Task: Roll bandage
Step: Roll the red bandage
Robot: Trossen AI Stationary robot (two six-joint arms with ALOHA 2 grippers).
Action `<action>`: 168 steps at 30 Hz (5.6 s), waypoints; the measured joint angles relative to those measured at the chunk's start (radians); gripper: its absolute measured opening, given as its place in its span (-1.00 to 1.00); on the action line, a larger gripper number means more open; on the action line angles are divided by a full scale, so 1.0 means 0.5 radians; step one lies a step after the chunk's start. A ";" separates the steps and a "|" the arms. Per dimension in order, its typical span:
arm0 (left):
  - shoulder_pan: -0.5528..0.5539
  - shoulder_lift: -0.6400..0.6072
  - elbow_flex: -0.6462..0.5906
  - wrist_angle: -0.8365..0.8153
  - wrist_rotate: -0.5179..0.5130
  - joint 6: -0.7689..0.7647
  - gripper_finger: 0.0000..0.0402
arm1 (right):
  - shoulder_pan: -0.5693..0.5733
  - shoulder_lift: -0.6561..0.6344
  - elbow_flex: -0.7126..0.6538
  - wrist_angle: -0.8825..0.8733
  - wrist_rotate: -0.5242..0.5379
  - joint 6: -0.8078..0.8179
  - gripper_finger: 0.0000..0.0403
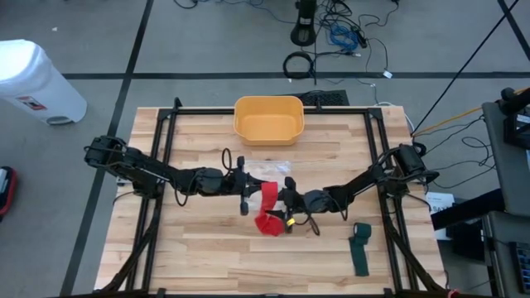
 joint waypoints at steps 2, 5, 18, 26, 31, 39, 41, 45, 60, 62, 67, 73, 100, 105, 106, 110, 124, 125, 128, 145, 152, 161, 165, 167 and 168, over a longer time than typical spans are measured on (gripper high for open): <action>-0.011 0.000 0.002 -0.001 0.000 0.000 -0.93 | -0.004 0.001 0.002 -0.006 0.018 0.009 -0.41; -0.017 -0.015 0.002 -0.022 0.000 -0.001 -0.93 | 0.007 0.001 0.002 0.001 0.014 -0.020 -0.87; -0.093 -0.149 0.001 -0.158 0.026 -0.014 -0.93 | -0.024 -0.002 -0.086 0.100 0.221 -0.072 -1.00; -0.131 -0.146 0.001 -0.280 0.101 -0.151 -0.93 | -0.091 -0.014 -0.088 0.120 0.212 -0.159 -1.00; -0.168 -0.146 0.001 -0.282 0.105 -0.155 -0.93 | -0.098 -0.014 -0.088 0.134 0.210 -0.195 -1.00; -0.218 -0.146 0.000 -0.290 0.120 -0.157 -0.93 | -0.099 -0.018 -0.088 0.138 0.214 -0.246 -1.00; -0.228 -0.146 0.000 -0.291 0.122 -0.158 -0.93 | -0.101 -0.018 -0.088 0.145 0.214 -0.260 -1.00; -0.236 -0.146 0.000 -0.290 0.126 -0.159 -0.93 | -0.104 -0.024 -0.088 0.142 0.214 -0.280 -1.00; -0.343 -0.132 -0.034 -0.315 0.011 -0.212 -0.93 | -0.168 -0.274 -0.227 0.128 0.168 -0.363 -1.00; -0.343 -0.109 -0.034 -0.312 0.012 -0.216 -0.93 | -0.167 -0.274 -0.227 0.126 0.155 -0.371 -1.00; -0.343 -0.025 -0.034 -0.285 0.052 -0.265 -0.93 | -0.173 -0.274 -0.227 0.128 0.151 -0.416 -1.00; -0.343 0.011 -0.034 -0.242 0.063 -0.309 -0.93 | -0.220 -0.274 -0.227 0.144 0.143 -0.453 -1.00; -0.106 0.232 -0.031 -0.163 0.130 -0.369 -0.93 | -0.131 -0.586 -0.207 0.113 -0.159 -0.915 -1.00; -0.043 0.234 -0.031 -0.167 0.126 -0.368 -0.93 | -0.045 -0.586 -0.074 -0.138 -0.158 -1.012 -1.00; -0.033 0.235 -0.031 -0.168 0.120 -0.368 -0.93 | -0.032 -0.585 -0.041 -0.194 -0.157 -1.029 -1.00; -0.007 0.234 -0.031 -0.161 0.115 -0.355 -0.93 | 0.012 -0.585 0.041 -0.377 -0.147 -1.067 -1.00; -0.004 0.156 0.017 -0.167 -0.006 -0.074 -0.93 | 0.082 -0.585 0.059 -0.666 -0.088 -1.101 -0.82; -0.005 0.156 0.022 -0.168 -0.019 -0.046 -0.93 | 0.086 -0.585 0.059 -0.677 -0.085 -1.124 -0.76; -0.006 0.156 0.027 -0.158 -0.081 0.031 -0.93 | 0.099 -0.585 0.059 -0.731 0.010 -1.185 -0.55; -0.159 0.154 0.028 0.279 -0.774 1.460 -0.93 | 0.228 -0.585 0.060 -0.722 0.500 -1.337 0.38; -0.182 0.151 0.031 0.500 -0.887 1.790 -0.93 | 0.285 -0.584 0.060 -0.744 0.949 -1.941 0.39; -0.182 0.150 0.031 0.514 -0.902 1.683 -0.93 | 0.414 -0.583 0.059 -0.411 1.197 -2.454 0.39; -0.182 0.151 0.031 0.508 -0.902 1.755 -0.93 | 0.477 -0.583 0.059 -0.446 1.170 -1.949 0.35; -0.182 0.151 0.031 0.509 -0.901 1.829 -0.93 | 0.492 -0.583 0.059 -0.517 1.040 -1.676 0.30; -0.182 0.151 0.031 0.511 -0.898 1.870 -0.93 | 0.495 -0.583 0.059 -0.563 0.963 -1.538 0.26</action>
